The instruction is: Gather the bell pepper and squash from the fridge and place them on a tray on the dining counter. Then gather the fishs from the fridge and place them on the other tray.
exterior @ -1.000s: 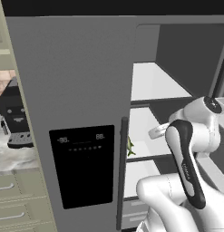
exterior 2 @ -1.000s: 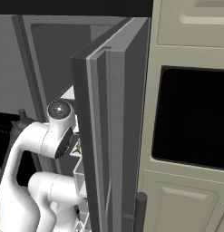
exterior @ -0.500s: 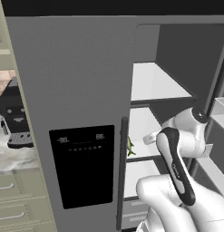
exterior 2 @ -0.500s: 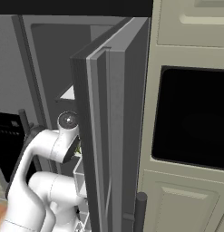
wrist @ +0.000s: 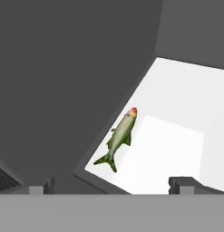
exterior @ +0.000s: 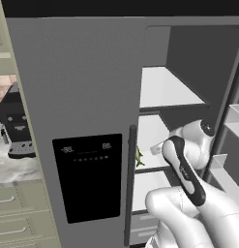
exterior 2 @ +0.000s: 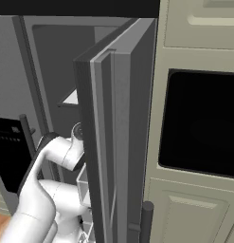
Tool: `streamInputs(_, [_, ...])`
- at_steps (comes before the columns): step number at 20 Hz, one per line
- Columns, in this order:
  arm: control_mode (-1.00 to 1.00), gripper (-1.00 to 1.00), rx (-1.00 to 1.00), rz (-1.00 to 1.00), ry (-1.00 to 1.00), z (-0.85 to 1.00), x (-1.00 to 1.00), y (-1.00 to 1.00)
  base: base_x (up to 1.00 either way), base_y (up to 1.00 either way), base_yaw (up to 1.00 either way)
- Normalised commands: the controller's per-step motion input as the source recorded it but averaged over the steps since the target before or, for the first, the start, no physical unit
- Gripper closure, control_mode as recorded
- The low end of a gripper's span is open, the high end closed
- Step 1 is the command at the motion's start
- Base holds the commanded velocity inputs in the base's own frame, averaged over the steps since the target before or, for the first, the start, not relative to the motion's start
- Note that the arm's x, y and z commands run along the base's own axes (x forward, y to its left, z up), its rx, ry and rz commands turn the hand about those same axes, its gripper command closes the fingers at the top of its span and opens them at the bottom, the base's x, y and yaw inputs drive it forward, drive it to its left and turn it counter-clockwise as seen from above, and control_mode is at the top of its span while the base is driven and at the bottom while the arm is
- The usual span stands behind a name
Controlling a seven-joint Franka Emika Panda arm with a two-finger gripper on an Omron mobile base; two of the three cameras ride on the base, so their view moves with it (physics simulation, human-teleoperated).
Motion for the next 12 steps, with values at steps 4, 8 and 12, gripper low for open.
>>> streamInputs(4, [-1.0,-1.0,-0.01,0.11,-0.03,-0.24,0.44,0.0,0.0,0.0,0.0])
streamInputs(8, [-1.0,-1.0,-0.08,0.09,-0.14,-0.39,0.11,0.2,0.0,0.0,0.0])
streamInputs(12, [-1.0,-1.0,-0.07,0.08,-0.14,-0.41,0.0,0.33,0.0,0.0,0.0])
